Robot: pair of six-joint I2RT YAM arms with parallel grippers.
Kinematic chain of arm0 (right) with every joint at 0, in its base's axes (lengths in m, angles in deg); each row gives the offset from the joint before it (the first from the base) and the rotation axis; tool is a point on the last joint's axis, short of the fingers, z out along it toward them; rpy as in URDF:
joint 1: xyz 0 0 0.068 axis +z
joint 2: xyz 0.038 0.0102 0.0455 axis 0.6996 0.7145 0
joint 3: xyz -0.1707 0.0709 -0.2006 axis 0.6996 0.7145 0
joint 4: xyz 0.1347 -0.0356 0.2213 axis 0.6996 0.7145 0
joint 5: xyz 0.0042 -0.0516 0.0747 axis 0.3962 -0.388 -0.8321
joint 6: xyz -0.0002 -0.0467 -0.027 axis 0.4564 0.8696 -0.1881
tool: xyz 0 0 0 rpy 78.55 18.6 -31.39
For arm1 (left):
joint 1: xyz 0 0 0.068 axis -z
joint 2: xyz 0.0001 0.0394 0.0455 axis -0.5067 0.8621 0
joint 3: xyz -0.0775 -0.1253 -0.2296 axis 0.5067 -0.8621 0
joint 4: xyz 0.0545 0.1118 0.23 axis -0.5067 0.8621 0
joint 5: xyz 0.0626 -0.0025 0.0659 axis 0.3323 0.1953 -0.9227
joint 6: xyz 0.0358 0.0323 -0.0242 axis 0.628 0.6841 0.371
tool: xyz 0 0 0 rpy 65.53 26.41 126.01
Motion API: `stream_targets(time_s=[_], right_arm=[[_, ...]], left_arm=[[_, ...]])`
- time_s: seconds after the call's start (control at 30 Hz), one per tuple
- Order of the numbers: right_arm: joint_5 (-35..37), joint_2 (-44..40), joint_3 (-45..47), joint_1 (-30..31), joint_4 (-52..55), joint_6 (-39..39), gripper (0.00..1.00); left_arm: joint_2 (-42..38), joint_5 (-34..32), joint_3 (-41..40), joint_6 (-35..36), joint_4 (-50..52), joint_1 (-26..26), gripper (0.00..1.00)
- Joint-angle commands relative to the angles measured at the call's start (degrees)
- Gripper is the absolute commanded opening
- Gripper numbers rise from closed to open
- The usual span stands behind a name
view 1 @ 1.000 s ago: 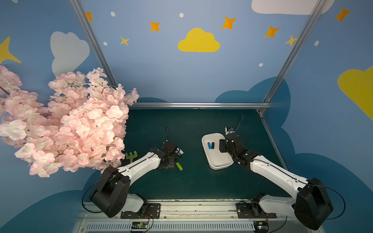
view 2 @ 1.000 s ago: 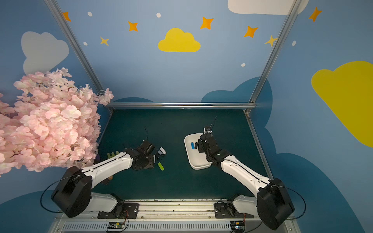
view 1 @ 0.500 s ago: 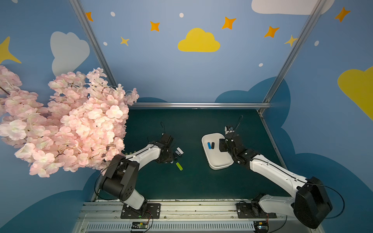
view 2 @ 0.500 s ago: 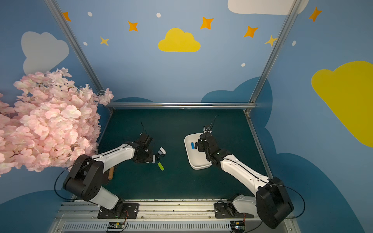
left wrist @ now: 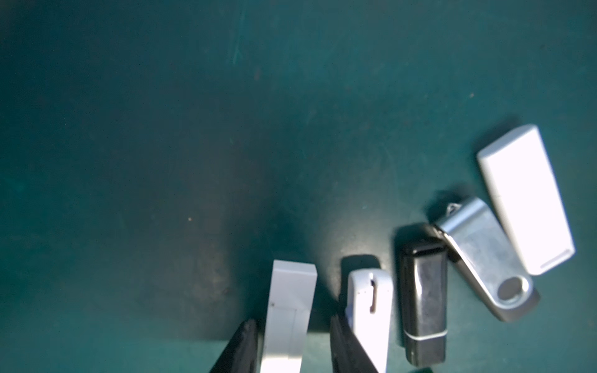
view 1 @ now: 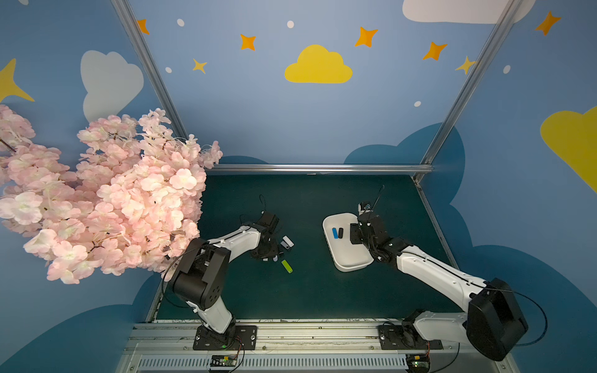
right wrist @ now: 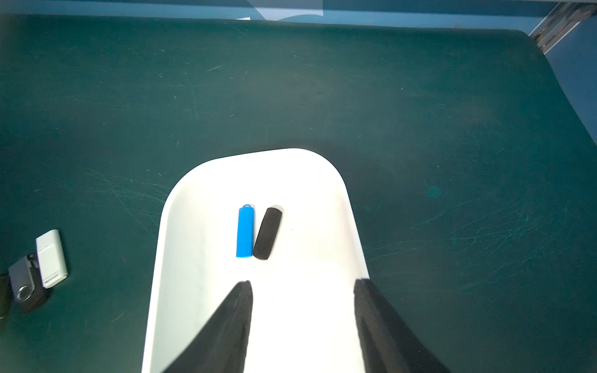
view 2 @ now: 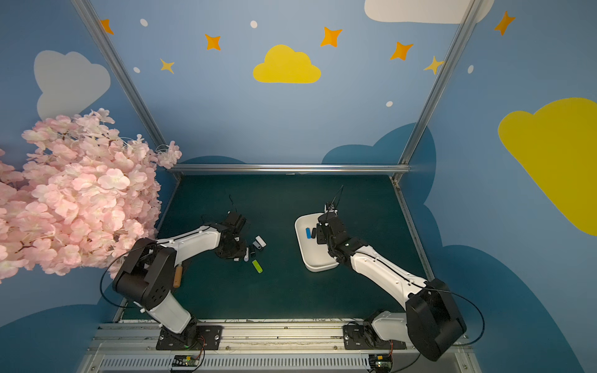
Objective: Put the usb flash drive into the storage box
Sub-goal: Pick up the USB flash from the center of the board.
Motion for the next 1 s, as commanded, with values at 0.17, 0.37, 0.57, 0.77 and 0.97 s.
stream_targets(time_s=[0.17, 0.37, 0.57, 0.77, 0.97], right_arm=[[0.13, 0.91, -2.37, 0.29, 0.93, -0.06, 0.54], [0.11, 1.56, -3.00, 0.25, 1.79, -0.46, 0.54], [0.81, 1.63, -3.68, 0.02, 2.88, -0.52, 0.54], [-0.80, 2.32, -5.01, -3.83, 6.92, -5.06, 0.53], [2.50, 2.07, -5.28, -5.44, 9.40, -7.43, 0.52]], left_arm=[[2.00, -1.12, 0.69, 0.54, 1.43, -0.30, 0.25], [1.21, -1.34, 0.78, 0.25, 1.70, -0.18, 0.15], [-3.02, 2.57, 1.63, -0.15, 2.25, 0.33, 0.10], [-8.83, 5.73, 7.45, -0.33, 5.86, 4.32, 0.11], [-9.10, 6.61, 15.82, -3.94, 5.79, 12.78, 0.12]])
